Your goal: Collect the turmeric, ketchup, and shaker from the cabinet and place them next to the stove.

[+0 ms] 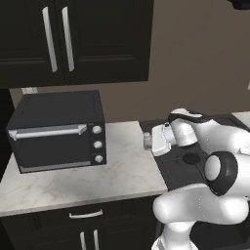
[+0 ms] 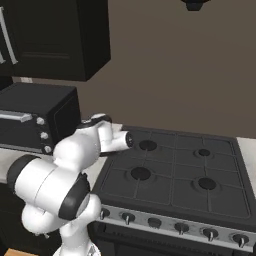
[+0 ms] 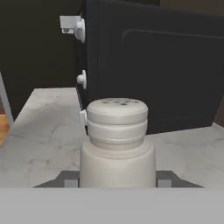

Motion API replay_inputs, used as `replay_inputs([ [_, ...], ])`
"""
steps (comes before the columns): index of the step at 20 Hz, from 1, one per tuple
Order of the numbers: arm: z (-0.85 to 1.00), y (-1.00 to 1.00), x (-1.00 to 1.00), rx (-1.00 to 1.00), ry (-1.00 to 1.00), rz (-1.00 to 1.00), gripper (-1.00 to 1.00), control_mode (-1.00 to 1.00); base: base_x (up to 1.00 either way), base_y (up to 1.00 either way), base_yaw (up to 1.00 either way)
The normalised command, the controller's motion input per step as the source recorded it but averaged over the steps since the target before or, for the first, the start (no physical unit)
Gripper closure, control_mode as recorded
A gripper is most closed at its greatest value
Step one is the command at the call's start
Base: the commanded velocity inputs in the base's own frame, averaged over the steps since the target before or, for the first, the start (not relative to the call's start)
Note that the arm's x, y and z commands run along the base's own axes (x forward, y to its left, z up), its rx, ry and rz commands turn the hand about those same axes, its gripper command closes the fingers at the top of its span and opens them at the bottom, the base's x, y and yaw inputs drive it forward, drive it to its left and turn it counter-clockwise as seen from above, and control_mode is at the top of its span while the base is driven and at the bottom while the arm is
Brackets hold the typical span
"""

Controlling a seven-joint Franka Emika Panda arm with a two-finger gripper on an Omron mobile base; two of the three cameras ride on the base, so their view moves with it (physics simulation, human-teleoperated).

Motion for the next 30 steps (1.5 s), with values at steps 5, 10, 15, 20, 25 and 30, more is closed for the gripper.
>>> replay_inputs([
  [5,-0.42,0.14,0.24,0.07,-0.04,0.08,1.0,-1.0,0.0,0.0,0.0],
  [10,-0.34,0.21,0.22,0.07,-0.02,0.1,1.0,-1.0,0.0,0.0,0.0],
  [15,-0.3,0.15,0.27,0.05,0.0,0.12,1.0,-1.0,0.0,0.0,0.0],
  [20,-0.31,0.15,0.22,0.01,0.0,0.13,1.0,-1.0,0.0,0.0,0.0],
  [25,-0.38,0.18,0.19,0.0,0.0,0.11,1.0,-1.0,0.0,0.0,0.0],
  [30,-0.31,0.11,0.11,0.0,0.0,0.04,1.0,-1.0,0.0,0.0,0.0],
])
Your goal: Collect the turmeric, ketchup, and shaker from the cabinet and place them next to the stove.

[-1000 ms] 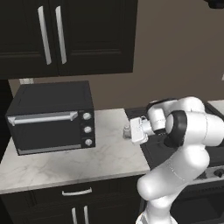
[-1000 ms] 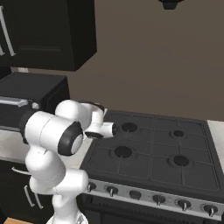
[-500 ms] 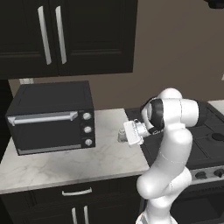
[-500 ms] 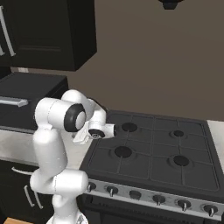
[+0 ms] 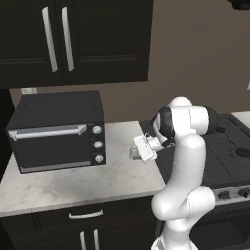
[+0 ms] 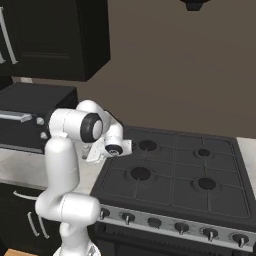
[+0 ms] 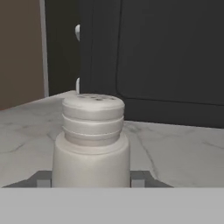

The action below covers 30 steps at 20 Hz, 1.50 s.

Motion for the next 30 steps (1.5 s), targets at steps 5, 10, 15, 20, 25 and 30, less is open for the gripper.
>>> replay_inputs([
  [5,-0.25,0.0,0.0,0.0,0.02,0.0,1.0,-1.0,0.0,0.0,0.0],
  [10,-0.13,0.0,-0.03,0.0,0.0,0.0,-1.0,-1.0,0.0,0.0,0.0],
  [15,0.0,0.0,-0.06,0.0,0.0,0.0,-1.0,-1.0,0.0,0.0,0.0],
  [20,0.0,0.0,-0.04,0.0,0.0,0.0,-1.0,-1.0,0.0,0.0,0.0],
  [25,0.04,-0.17,0.0,0.0,0.0,0.0,-1.0,-1.0,0.0,0.0,0.0],
  [30,0.17,-0.33,0.0,0.0,0.0,-0.05,-1.0,-1.0,0.0,0.0,0.0],
])
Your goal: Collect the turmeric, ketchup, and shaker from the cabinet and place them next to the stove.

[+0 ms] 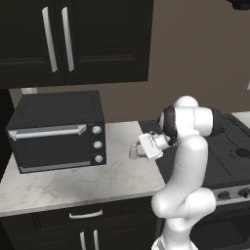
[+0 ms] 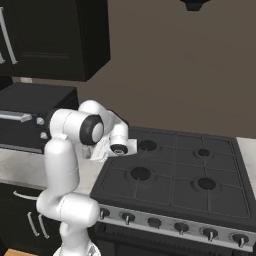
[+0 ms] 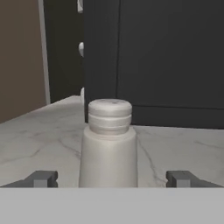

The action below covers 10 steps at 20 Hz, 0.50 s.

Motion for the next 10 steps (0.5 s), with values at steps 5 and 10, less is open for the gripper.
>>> replay_inputs([
  [5,0.38,-0.35,-0.11,0.0,-0.01,-0.06,-1.0,-1.0,0.0,0.0,0.0],
  [10,0.57,-0.17,-0.34,0.0,-0.04,-0.12,-1.0,-1.0,0.0,0.0,0.0],
])
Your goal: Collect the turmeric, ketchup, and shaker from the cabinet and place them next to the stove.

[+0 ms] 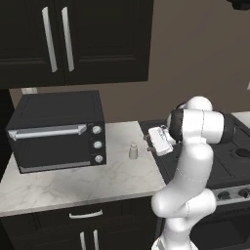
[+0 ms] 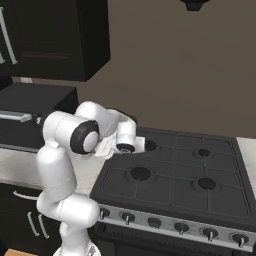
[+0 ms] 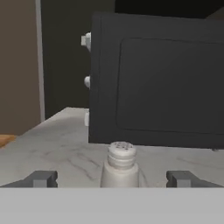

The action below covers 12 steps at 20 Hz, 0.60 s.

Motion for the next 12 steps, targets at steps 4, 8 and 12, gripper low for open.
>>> replay_inputs([
  [4,0.72,-0.04,-0.57,0.0,-0.02,-0.21,-1.0,-1.0,0.0,0.0,0.0],
  [8,0.7,-0.02,-0.61,0.0,-0.03,-0.26,-1.0,-1.0,0.0,0.0,0.0],
  [12,0.67,-0.03,-0.6,0.0,-0.03,-0.27,-1.0,-1.0,0.0,0.0,0.0],
])
